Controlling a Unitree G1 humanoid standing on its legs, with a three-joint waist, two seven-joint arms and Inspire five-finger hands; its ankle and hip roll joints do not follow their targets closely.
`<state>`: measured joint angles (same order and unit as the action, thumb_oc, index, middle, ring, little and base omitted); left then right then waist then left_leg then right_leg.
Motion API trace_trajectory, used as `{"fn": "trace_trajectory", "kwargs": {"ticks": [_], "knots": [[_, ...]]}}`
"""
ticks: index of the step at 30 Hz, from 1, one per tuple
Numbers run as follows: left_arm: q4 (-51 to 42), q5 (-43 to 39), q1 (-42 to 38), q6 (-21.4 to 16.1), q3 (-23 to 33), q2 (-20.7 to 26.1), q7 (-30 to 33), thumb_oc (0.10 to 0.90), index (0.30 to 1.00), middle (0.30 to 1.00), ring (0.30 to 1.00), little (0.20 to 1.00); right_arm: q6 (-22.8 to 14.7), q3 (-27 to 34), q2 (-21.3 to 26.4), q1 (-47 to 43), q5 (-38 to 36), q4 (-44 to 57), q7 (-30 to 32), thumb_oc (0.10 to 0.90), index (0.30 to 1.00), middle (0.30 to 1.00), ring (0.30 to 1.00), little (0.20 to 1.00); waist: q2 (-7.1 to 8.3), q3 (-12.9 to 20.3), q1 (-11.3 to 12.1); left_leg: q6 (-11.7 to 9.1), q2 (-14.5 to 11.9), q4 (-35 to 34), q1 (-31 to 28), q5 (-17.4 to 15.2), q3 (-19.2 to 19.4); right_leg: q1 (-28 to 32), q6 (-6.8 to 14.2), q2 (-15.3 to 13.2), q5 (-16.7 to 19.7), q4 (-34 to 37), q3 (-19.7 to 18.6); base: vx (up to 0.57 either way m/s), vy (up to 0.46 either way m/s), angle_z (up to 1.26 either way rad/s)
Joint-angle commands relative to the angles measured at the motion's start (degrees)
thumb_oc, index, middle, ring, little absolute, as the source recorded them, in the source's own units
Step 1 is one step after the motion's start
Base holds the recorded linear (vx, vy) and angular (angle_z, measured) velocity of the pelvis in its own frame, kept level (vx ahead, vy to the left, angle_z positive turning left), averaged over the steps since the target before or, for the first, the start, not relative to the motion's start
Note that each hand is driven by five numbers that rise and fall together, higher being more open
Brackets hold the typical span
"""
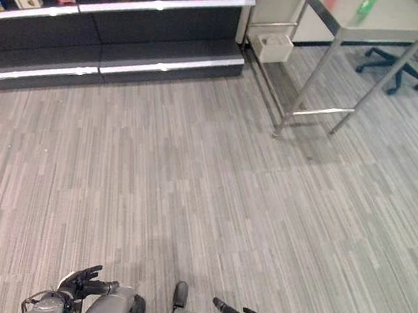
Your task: Put the goods on the table back onto the shelves and tidy them up.
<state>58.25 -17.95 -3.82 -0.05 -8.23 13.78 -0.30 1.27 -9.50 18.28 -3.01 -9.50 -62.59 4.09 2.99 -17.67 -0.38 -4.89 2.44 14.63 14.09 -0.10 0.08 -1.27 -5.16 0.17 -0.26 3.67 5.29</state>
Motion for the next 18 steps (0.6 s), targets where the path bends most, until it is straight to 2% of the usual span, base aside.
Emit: {"fn": "trace_trajectory", "kwargs": {"ticks": [1,2,3,5,6,7,8,10,12,14,15,16,17,18], "knots": [[-2.2,1.6,4.6,-1.3,-0.5,2.9,-0.4,0.8,0.9,0.9,0.9,0.9,-2.3,-0.8,5.5,3.2,0.1,5.8,1.0,0.8,0.9,0.9,0.9,0.9,-1.52,4.3,5.4,0.5,-3.8,-18.2,9.5,12.2,2.4,15.8,7.6,1.4,-7.6,1.3,-4.1,0.7,0.128,-0.36],[-2.2,1.6,4.6,-1.3,-0.5,3.0,-0.4,0.8,0.9,0.9,0.9,0.9,-2.3,-0.8,5.5,3.2,0.1,5.8,1.0,0.8,0.9,0.9,0.9,0.9,-1.32,4.2,5.4,0.5,-3.6,-18.2,9.3,12.1,2.5,15.9,7.6,1.2,-7.7,1.3,-4.1,0.61,0.134,-0.31],[-0.5,2.5,5.6,-1.2,0.6,3.3,-0.7,0.8,0.9,0.9,0.9,0.9,-2.4,-1.3,5.2,3.0,0.8,7.5,0.2,0.8,0.9,0.9,0.9,0.9,-1.43,5.9,6.4,0.6,-4.2,-19.6,8.3,12.6,3.5,17.7,7.9,1.4,-8.9,1.3,-6.2,0.51,0.153,-0.68],[0.3,3.3,6.9,-1.5,1.6,3.2,-1.0,0.8,0.9,0.9,0.9,0.9,-2.5,-1.9,4.8,3.6,1.8,9.4,-0.8,0.8,0.9,0.9,0.9,0.9,-1.6,7.4,7.4,0.9,-3.6,-18.6,6.4,15.7,2.1,19.6,8.2,0.6,-9.8,0.9,-8.0,0.59,0.214,-0.99],[1.1,3.7,7.1,-1.4,1.9,3.2,-1.1,0.8,0.9,0.9,0.9,0.9,-2.6,-2.1,4.5,3.6,2.1,9.9,-1.1,0.8,0.9,0.9,0.9,0.9,-0.91,8.3,7.8,1.1,-3.3,-18.3,5.7,15.9,2.3,20.1,8.9,-0.4,-10.2,0.0,-8.3,0.63,0.274,-1.52],[1.8,3.9,7.5,-1.4,2.6,3.6,-1.2,0.8,0.9,0.9,0.9,0.9,-2.4,-2.2,3.9,4.0,2.7,10.3,-1.8,0.8,0.9,0.9,0.9,0.9,0.24,9.6,8.4,2.4,-2.5,-17.9,3.6,14.9,2.9,18.9,10.8,-2.9,-8.5,-4.8,-8.9,0.62,0.266,-1.37],[2.7,4.4,7.4,-1.2,2.8,3.7,-1.2,0.8,0.9,0.9,0.9,0.9,-2.4,-2.4,3.6,3.8,3.0,10.0,-2.1,0.8,0.9,0.9,0.9,0.9,0.67,9.9,8.5,3.3,-2.0,-17.5,2.4,13.7,3.4,17.7,12.1,-4.0,-6.1,-8.8,-9.2,0.55,0.259,-0.82],[2.6,4.0,7.0,-1.1,3.1,4.1,-1.1,0.8,0.9,0.9,0.9,0.9,-2.3,-2.7,3.3,3.4,3.1,10.1,-2.6,0.8,0.9,0.9,0.9,0.9,0.95,9.4,8.4,4.9,-0.9,-16.5,-0.2,11.0,4.0,13.4,14.7,-5.5,1.7,-19.8,-9.6,0.3,0.177,-0.62],[2.4,3.6,6.3,-1.0,3.1,4.4,-0.6,0.8,0.9,0.9,0.9,0.9,-2.3,-2.5,3.0,2.7,2.8,10.1,-2.4,0.8,0.9,0.9,0.9,0.9,0.22,8.0,7.5,6.6,-0.4,-15.6,-3.2,8.3,4.1,7.9,15.7,-6.3,9.8,-31.3,-8.6,0.21,0.19,-0.31],[1.8,3.0,5.7,-1.0,3.0,4.7,-0.2,0.8,0.9,0.9,0.9,0.9,-2.1,-2.2,2.6,2.4,2.6,10.3,-1.9,0.8,0.9,0.9,0.9,0.9,-1.43,6.9,6.7,8.3,-0.6,-15.9,-6.8,6.4,4.2,2.9,15.0,-8.0,13.6,-39.9,-4.7,0.23,0.21,0.07],[1.8,3.1,5.6,-1.1,2.7,5.0,0.0,0.8,0.9,0.9,0.9,0.9,-2.2,-2.1,2.4,2.4,2.5,10.1,-1.6,0.8,0.9,0.9,0.9,0.9,-2.34,6.6,6.4,8.7,-0.9,-17.0,-8.8,5.6,4.2,0.6,14.7,-9.1,13.6,-42.6,-2.4,0.28,0.196,0.03],[1.3,3.0,5.4,-1.0,2.5,5.1,0.1,0.8,0.9,0.9,0.9,0.9,-2.1,-2.0,2.3,2.4,2.4,10.1,-1.5,0.8,0.9,0.9,0.9,0.9,-2.82,6.0,5.8,9.0,-0.7,-17.7,-10.8,4.9,4.0,-2.0,14.2,-10.6,10.4,-44.2,0.0,0.19,0.12,-0.04],[1.3,3.0,5.4,-1.0,2.5,5.1,0.1,0.8,0.9,0.9,0.9,0.9,-2.1,-2.0,2.3,2.4,2.4,10.1,-1.5,0.8,0.9,0.9,0.9,0.9,-2.95,6.1,5.9,8.9,-0.9,-17.7,-10.7,4.9,4.0,-2.0,14.1,-10.4,10.5,-44.1,0.1,0.32,0.088,-0.13],[0.4,2.6,4.6,-1.2,2.2,5.1,0.3,0.8,0.9,0.9,0.9,0.9,-2.1,-1.8,2.4,2.3,2.1,9.5,-1.3,0.8,0.9,0.9,0.9,0.9,-3.59,5.3,4.9,8.6,-1.0,-18.3,-13.6,3.0,3.9,-5.5,13.2,-13.0,5.0,-38.6,5.9,0.33,0.008,-0.01]]}}
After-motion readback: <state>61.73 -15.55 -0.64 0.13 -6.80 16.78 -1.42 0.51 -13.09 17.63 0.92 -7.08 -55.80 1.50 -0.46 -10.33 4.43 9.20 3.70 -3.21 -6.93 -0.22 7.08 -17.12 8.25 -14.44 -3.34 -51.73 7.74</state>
